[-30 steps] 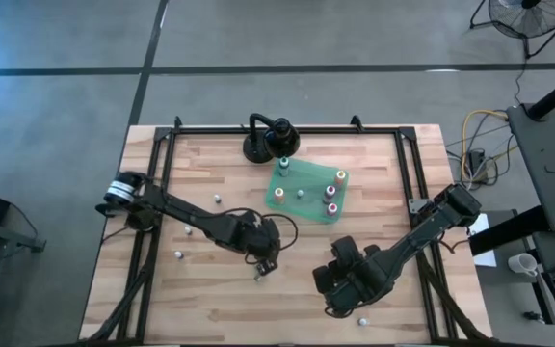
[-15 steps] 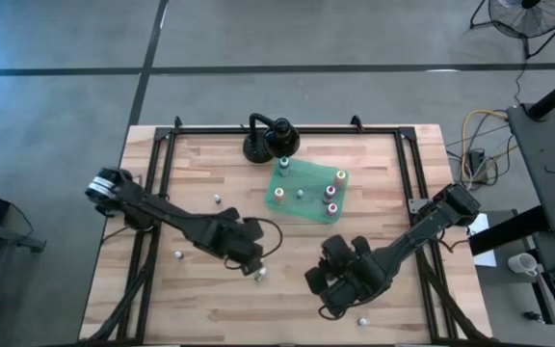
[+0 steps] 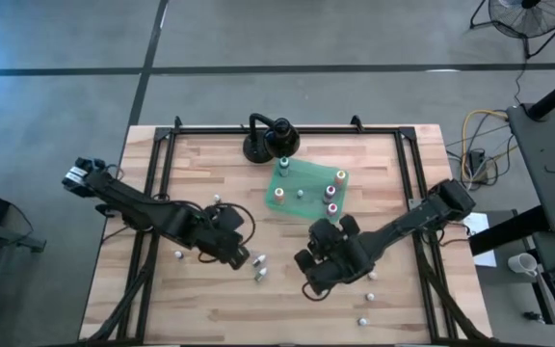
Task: Pick & Place food coloring
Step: Move the green food coloring bottle to the middle left of the table
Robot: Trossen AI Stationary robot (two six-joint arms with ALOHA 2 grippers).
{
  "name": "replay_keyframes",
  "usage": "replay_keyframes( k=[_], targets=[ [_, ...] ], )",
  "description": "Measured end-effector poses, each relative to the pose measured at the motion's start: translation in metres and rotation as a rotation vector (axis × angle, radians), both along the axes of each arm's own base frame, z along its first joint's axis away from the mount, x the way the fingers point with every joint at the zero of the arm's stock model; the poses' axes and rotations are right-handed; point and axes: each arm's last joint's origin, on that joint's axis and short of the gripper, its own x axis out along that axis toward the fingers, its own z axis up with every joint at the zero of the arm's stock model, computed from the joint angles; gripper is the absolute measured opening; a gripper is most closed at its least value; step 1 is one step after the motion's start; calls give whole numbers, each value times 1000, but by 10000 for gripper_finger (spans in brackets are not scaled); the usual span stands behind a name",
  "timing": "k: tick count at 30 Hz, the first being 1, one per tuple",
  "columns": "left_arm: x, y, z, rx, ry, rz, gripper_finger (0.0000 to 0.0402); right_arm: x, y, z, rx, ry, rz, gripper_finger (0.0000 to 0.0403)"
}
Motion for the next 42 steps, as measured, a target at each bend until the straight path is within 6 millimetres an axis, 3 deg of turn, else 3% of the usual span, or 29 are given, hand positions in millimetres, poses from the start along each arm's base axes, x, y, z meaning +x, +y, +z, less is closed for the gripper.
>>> replay_keyframes(
  k=[5,12,42],
  targets=[
    [-10,-1,11,-142,16,-99,0,7,3,1,71,-80,-27,100],
    [-17,-5,15,-197,59,-313,0,20,22,5,238,-255,9,100],
    [-19,-11,14,-357,119,-368,0,36,26,17,273,-380,97,88]
  ],
)
